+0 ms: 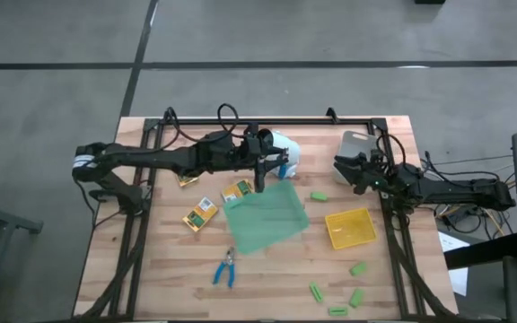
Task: Pick & Place School Supplies
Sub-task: Put the blue plier into the gray bin
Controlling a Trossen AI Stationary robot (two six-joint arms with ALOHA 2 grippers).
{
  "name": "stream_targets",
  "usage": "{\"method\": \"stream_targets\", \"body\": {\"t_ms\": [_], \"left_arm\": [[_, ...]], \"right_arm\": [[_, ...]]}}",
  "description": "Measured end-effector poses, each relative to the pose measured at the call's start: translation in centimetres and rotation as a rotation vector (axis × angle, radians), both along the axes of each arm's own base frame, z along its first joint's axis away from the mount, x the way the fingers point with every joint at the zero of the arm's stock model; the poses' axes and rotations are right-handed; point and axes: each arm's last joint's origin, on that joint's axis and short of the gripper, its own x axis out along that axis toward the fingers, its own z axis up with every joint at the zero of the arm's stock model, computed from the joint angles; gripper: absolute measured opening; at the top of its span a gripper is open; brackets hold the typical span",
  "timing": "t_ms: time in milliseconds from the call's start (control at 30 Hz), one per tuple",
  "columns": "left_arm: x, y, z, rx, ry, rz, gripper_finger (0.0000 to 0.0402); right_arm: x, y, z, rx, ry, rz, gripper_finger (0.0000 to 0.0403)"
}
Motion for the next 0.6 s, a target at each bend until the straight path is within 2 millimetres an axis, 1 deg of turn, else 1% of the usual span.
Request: {"method": "stream_targets", "body": {"t_ms": [367, 467, 600], "left_arm": [[-0.01, 0.07, 0.0, 0.023, 0.002, -0.001, 0.012], [-0.01, 0.07, 0.0, 0.024, 0.002, -0.001, 0.012], [-0.01, 0.07, 0.0, 0.024, 0.001, -0.001, 0.012]], "right_arm": [[0.31, -0.03, -0.28, 0.004, 0.027, 0.001, 0.0326], [0.3, -0.03, -0.17, 0.038, 0.0, 0.006, 0.0333], [0.33, 0.06, 0.3, 0.04, -0.053, 0.036, 0.0331]]}}
